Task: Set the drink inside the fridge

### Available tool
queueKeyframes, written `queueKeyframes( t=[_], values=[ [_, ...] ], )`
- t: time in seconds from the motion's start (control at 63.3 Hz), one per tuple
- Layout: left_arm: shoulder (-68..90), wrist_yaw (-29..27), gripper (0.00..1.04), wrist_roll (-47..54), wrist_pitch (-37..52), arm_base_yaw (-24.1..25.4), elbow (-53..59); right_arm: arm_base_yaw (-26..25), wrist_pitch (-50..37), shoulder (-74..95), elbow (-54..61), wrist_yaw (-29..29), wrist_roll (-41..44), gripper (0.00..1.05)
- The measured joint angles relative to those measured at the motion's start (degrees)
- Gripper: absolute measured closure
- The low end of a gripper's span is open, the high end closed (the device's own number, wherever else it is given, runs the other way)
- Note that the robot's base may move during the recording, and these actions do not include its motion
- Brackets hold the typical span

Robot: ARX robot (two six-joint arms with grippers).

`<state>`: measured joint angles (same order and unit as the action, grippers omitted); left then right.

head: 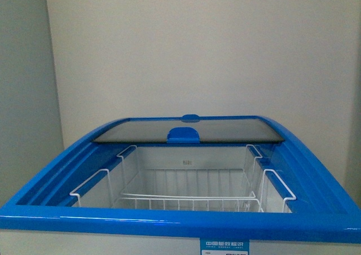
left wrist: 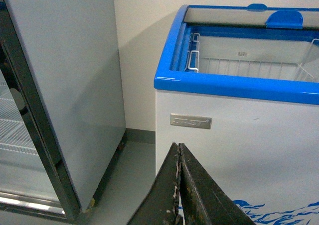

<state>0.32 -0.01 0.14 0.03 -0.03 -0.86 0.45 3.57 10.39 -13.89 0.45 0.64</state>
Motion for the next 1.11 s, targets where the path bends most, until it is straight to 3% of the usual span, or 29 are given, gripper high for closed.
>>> queueKeyframes(
  t=[0.347, 1.074, 1.106],
  values=[
    [0.0, 0.0, 1.02, 0.0, 0.0, 0.0, 0.0, -0.3, -2.4, -4.9, 7.7, -0.5, 0.0, 1.02],
    [0.0, 0.0, 1.02, 0.0, 0.0, 0.0, 0.0, -0.3, -3.4, -9.8, 13.0, -0.4, 0.0, 1.02],
    [0.0, 0.0, 1.02, 0.0, 0.0, 0.0, 0.0, -0.3, -3.4, -9.9, 13.0, -0.5, 0.0, 0.96]
  ],
)
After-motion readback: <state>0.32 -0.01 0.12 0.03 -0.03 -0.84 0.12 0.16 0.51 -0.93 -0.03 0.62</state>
